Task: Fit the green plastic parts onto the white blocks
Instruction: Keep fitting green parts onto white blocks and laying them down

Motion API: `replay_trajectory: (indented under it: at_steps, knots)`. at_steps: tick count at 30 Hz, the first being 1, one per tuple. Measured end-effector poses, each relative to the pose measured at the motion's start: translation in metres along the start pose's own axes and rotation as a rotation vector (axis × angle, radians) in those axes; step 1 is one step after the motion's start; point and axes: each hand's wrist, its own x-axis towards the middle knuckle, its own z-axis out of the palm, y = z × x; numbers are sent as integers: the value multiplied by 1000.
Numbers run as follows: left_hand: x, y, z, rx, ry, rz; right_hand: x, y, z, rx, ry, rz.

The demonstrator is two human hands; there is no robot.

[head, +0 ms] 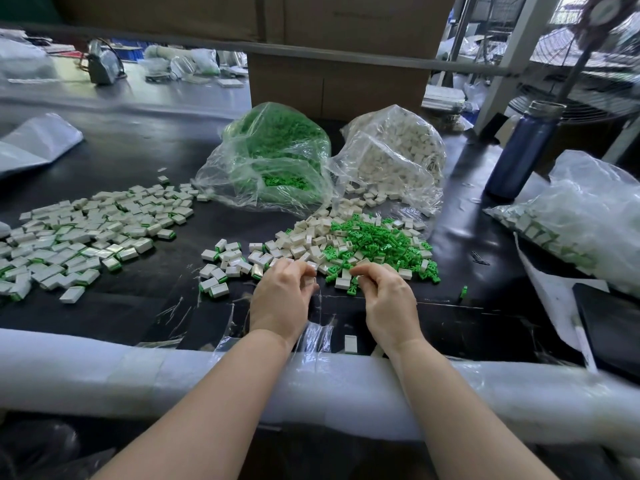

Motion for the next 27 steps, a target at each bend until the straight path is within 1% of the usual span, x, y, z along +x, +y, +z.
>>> replay_trajectory:
  at_steps: [3,6,11,15,17,20,22,24,27]
  knots:
    - [-2,4,-3,-101,7,73,0,0,0,31,2,-2]
    - [-2,6,-3,-176,-9,105,-1,-3,-1,58,-12,-13]
    - [-2,7,-1,-252,-103,163,-1,-4,-1,50,-27,-62]
    - [-2,5,-1,-346,-175,86,0,-2,-1,80,-37,-43]
    - [-3,4,-2,-374,-207,82,0,-2,-1,114,-36,-24]
    - [-2,5,-3,-454,-235,89,1,-1,-2,248,-33,17]
    - [-2,4,-3,-533,-264,51,2,-1,-3,350,-49,41]
    - [-1,4,-3,-595,-284,4,2,-1,-4,401,-65,41]
    - [-1,3,-1,-623,-295,-17,3,-2,-4,489,-82,54]
